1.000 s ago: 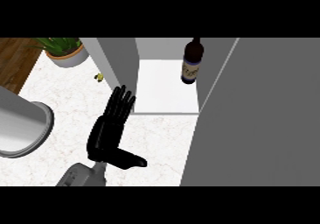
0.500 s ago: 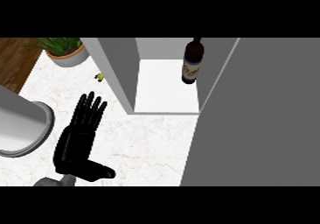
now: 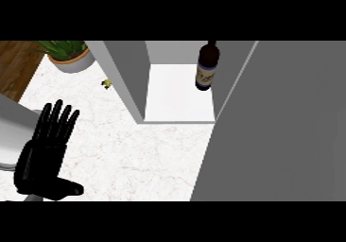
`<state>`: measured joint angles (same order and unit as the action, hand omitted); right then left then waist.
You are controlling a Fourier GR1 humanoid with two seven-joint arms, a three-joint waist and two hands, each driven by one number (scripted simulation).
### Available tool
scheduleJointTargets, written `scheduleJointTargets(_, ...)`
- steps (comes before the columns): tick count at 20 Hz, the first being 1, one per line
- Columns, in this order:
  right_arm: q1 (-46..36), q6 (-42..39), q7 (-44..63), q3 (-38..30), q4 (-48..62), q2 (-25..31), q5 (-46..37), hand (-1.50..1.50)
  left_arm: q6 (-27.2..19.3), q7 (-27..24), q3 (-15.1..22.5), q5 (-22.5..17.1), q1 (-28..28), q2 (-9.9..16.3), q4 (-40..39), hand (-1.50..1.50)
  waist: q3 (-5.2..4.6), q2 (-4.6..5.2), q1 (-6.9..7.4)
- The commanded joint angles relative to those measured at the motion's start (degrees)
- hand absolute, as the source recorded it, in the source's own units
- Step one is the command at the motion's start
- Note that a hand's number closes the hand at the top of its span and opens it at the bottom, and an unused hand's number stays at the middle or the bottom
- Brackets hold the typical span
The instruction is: Pick up the wine, place it into the cabinet and close the cabinet
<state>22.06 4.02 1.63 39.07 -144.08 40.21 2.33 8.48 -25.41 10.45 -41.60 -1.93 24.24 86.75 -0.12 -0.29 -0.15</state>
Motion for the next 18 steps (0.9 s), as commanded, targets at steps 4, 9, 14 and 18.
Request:
scheduleJointTargets(4,-1.9,1.1,8.8,6.0,-13.0,-2.2,-1.3,1.5,5.5,-0.1,-5.2,-2.3,-1.8,4.3,-1.8,-1.5,-0.06,0.11,0.11)
scheduleJointTargets(9,-8.0,1.5,13.8,7.7,-11.4,-5.8,0.0,1.5,8.7,2.4,-7.8,-5.8,-0.2,7.0,-1.7,-1.5,-0.27,0.36,1.03)
scheduleJointTargets(14,-11.9,1.0,13.0,8.8,-6.2,-9.8,1.3,1.5,10.8,1.4,-8.0,-4.8,-1.0,7.2,-3.9,-1.5,-0.22,0.46,1.46)
scheduleJointTargets(18,-15.3,1.3,15.2,8.1,-5.7,-12.5,1.8,1.5,10.8,2.7,-9.0,-6.1,1.3,7.6,-4.7,-1.5,-0.37,0.57,1.6)
